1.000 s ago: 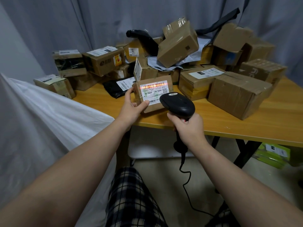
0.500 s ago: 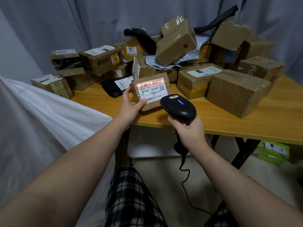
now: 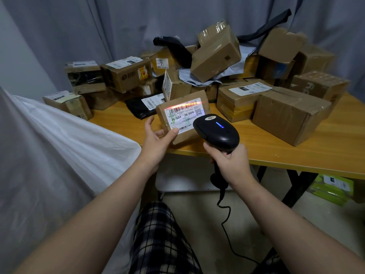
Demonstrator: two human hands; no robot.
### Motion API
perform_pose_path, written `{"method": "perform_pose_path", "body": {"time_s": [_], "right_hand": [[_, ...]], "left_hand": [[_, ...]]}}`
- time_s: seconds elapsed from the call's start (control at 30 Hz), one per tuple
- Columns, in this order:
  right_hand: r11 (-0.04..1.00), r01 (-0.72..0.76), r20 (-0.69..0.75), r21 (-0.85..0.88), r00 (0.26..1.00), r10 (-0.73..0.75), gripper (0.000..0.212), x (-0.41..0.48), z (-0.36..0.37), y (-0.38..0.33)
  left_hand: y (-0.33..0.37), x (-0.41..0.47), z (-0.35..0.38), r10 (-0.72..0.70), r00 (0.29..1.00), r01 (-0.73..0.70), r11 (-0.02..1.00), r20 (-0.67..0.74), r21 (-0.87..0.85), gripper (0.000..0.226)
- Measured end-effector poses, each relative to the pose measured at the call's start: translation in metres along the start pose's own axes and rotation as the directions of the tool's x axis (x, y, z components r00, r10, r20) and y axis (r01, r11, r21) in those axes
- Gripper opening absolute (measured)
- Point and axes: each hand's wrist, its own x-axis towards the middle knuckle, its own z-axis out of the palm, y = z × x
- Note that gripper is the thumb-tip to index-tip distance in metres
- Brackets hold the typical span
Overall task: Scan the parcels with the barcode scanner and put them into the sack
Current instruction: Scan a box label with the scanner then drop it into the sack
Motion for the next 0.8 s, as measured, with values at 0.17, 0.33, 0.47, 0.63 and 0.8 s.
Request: {"method": "perform_pose_path", "body": {"time_s": [0.17, 0.33, 0.47, 0.63, 0.8], "right_hand": [[0.999, 0.043, 0.075, -0.016, 0.996, -0.041, 0.023, 0.001, 0.023, -0.008], [1.000, -0.021, 0.226, 0.019, 0.974, 0.016, 0.013, 0.001, 0.079, -0.008], [0.994, -0.071, 0.429, -0.083, 0.898, 0.100, 0.034, 0.003, 0.142, -0.003], [0.958, -0.016, 0.590, -0.286, 0.785, 0.189, 0.021, -0.002, 0.227, 0.011], [0.903, 0.058, 0.695, -0.425, 0.660, 0.284, 0.024, -0.021, 0.274, 0.035]], "left_hand": [[0.004, -0.028, -0.024, 0.054, 0.996, -0.057, 0.997, -0.074, -0.046, 0.084], [0.010, -0.050, -0.086, 0.095, 0.979, -0.103, 0.994, -0.180, -0.035, 0.073], [-0.003, -0.055, -0.178, 0.141, 0.940, -0.091, 0.982, -0.311, 0.168, 0.067], [-0.057, -0.065, -0.294, -0.005, 0.898, 0.277, 0.783, -0.440, 0.556, 0.065], [-0.129, -0.076, -0.337, -0.205, 0.847, 0.526, 0.450, -0.490, 0.721, 0.075]]}}
